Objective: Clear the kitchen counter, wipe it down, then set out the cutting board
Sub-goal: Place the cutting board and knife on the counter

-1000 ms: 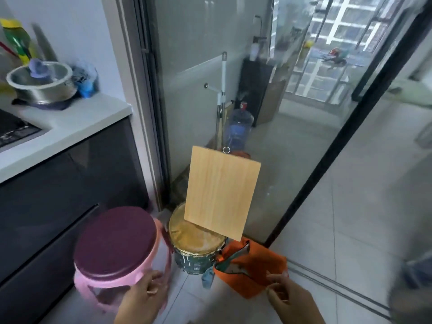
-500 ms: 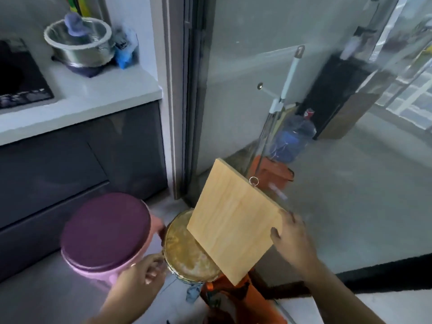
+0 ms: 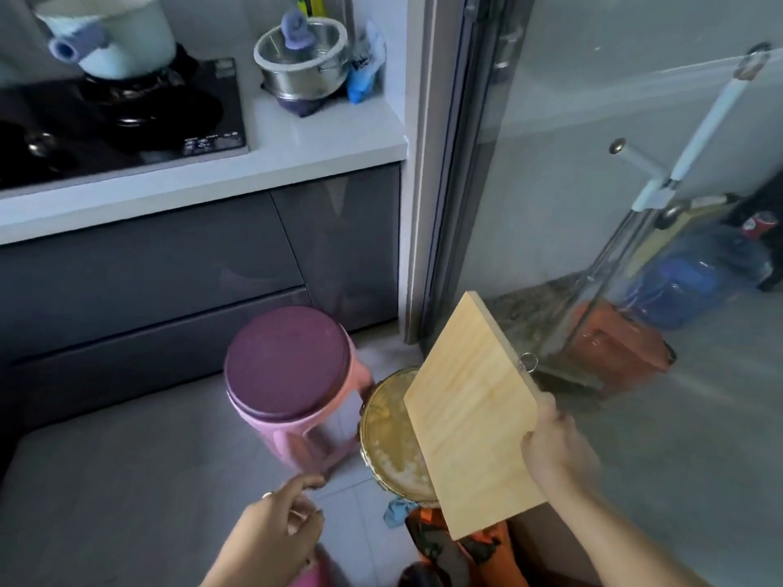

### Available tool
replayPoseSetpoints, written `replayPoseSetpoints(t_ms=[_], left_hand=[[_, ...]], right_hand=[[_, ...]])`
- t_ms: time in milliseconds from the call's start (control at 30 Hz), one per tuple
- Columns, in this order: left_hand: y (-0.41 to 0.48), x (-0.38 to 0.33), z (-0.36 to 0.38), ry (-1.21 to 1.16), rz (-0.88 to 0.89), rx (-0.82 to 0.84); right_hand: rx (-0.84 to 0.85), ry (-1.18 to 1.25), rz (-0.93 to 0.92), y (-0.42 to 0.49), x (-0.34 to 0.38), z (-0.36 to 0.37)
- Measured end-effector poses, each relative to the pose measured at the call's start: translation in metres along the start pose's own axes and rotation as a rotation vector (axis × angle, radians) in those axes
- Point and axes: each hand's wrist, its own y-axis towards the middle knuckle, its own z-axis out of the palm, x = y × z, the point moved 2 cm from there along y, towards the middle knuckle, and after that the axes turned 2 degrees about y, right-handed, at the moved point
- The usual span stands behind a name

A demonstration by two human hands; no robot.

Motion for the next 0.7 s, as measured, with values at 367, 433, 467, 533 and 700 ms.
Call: replayPoseSetpoints(t_ms=[367,433,467,533,700], left_hand=[[-0.042,0.038,-0.027,-0.122,-0.074,-0.202],[-0.047,0.053,-0.038,-0.164,-0.073,-0.245],[-0.049,0.062,-0.045,-0.192,-0.071,-0.272],[-0.055,0.08,-0.058,-0.244,-0.06,-0.319],[-0.088,0.147,-0.102,-0.348,-0.038,-0.408]], right_hand=[[0.149,-0.024,-0.232,-0.047,0.068,-0.013],[0.159,0.017,-0.248,-0.068,0.08,-0.032],[0.157,0.075,-0.262,-0.08,0.087,-0.044],[0.135,0.224,-0.32,-0.108,0.105,-0.074],[0.046,0.327,-0.56,-0.207,0.185,-0.14]])
